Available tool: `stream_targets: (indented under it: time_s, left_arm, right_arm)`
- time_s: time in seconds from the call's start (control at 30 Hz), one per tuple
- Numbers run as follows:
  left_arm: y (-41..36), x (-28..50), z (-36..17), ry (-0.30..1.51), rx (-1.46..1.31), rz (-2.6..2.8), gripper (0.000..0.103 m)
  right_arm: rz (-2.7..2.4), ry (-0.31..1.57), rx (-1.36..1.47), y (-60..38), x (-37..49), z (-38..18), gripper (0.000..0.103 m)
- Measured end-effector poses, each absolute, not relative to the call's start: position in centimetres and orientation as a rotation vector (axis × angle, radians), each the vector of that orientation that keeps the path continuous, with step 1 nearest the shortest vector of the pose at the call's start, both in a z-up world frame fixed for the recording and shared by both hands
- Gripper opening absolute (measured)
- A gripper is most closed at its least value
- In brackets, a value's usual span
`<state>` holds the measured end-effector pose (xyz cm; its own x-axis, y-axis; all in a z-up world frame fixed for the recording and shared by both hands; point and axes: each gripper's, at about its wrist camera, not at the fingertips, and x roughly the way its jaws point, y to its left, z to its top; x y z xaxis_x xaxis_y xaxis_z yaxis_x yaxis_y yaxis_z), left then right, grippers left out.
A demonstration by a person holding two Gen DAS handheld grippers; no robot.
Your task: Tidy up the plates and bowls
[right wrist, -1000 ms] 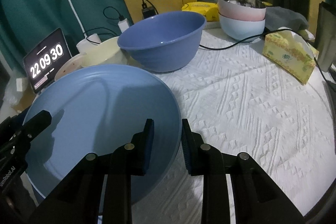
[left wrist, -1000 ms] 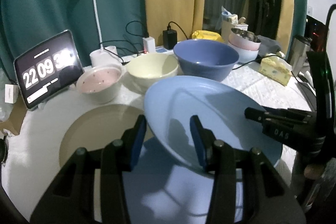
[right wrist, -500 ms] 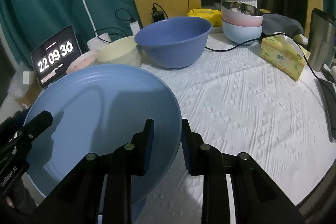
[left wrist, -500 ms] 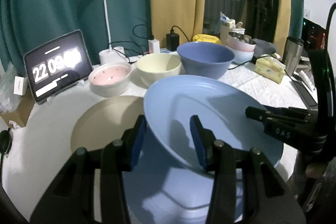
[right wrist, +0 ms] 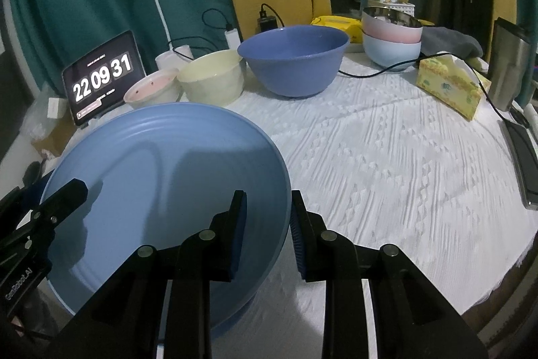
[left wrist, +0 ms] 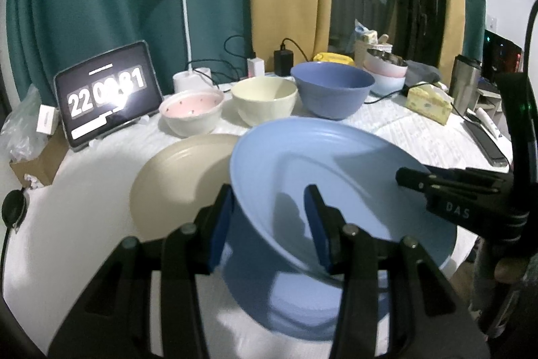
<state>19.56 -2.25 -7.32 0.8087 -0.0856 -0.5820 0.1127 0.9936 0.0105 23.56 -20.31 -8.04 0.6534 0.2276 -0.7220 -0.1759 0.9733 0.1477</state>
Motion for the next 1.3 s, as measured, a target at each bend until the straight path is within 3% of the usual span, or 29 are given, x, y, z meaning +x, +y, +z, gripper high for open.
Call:
stream_targets:
  time_s: [1.0, 1.3]
  left_arm:
    - [-0.7, 18.0, -12.2, 0.677, 0.1, -0.032, 0.047]
    - [1.0, 19.2, -11.8, 0.654, 0.005, -0.013, 0.048]
  right_arm:
    - [0.236, 0.88, 0.062, -18.9, 21.7, -11.7, 0.028]
    - [0.234, 0.885, 0.107, -19.6, 22.2, -12.1, 0.039]
